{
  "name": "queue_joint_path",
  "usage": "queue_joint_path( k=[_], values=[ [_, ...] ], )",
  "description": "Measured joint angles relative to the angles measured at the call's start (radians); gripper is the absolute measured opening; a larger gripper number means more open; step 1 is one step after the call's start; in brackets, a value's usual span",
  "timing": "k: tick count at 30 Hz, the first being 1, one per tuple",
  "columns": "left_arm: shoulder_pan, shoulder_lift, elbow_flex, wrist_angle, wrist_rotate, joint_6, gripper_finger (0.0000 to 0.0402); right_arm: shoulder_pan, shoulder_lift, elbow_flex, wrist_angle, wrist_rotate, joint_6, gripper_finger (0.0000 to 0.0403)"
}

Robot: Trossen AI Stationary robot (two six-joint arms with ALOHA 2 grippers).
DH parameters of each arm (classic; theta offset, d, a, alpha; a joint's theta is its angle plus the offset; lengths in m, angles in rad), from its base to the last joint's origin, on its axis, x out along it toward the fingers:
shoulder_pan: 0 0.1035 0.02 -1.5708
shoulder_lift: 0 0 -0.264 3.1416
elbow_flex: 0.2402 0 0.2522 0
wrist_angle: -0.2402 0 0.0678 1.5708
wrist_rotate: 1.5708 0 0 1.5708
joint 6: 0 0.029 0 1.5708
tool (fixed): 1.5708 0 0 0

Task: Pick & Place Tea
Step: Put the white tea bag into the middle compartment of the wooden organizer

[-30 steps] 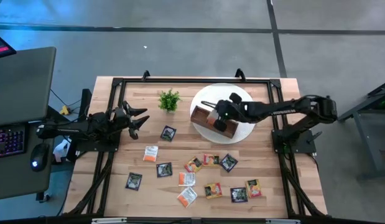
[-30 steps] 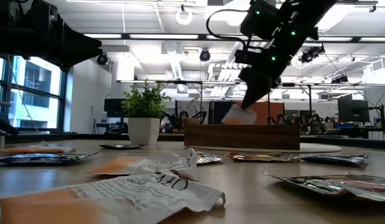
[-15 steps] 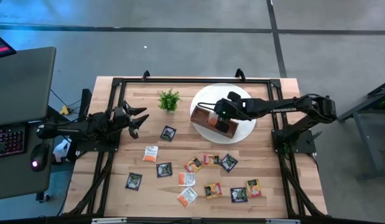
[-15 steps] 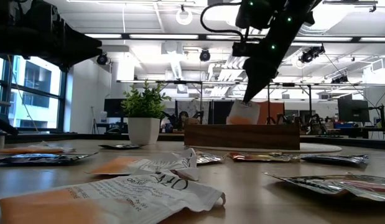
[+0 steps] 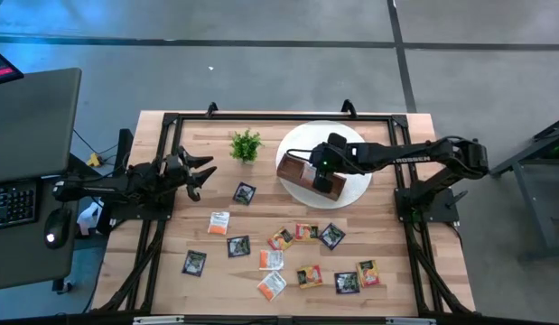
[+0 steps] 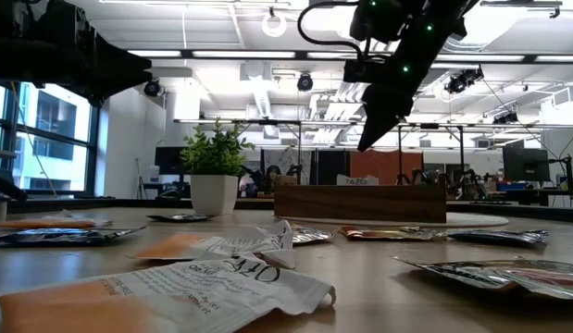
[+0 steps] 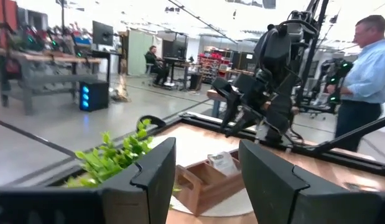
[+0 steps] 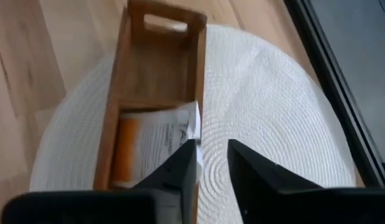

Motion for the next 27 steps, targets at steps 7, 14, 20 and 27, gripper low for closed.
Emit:
queue_joint_path(
  k=[7, 14, 20, 27],
  values=[
    [0.000, 0.024, 0.075, -0.251, 0.014, -0.142, 0.0171, 0.000, 0.000, 0.000, 0.244, -0.136, -0.006, 0.0114],
    [0.000, 0.266, 0.265, -0.537, 0.203, -0.167, 0.0141, 0.016, 0.000, 0.000, 0.396, -0.207, -0.005, 0.0114],
    [0.000, 0.526, 0.403, -0.820, 0.275, -0.173, 0.0149, 0.056, 0.000, 0.000, 0.395, -0.159, -0.002, 0.0114],
    [0.000, 0.773, 0.409, -0.806, 0.409, -0.244, 0.0197, 0.086, 0.000, 0.000, 0.395, -0.123, -0.002, 0.0114]
  ],
)
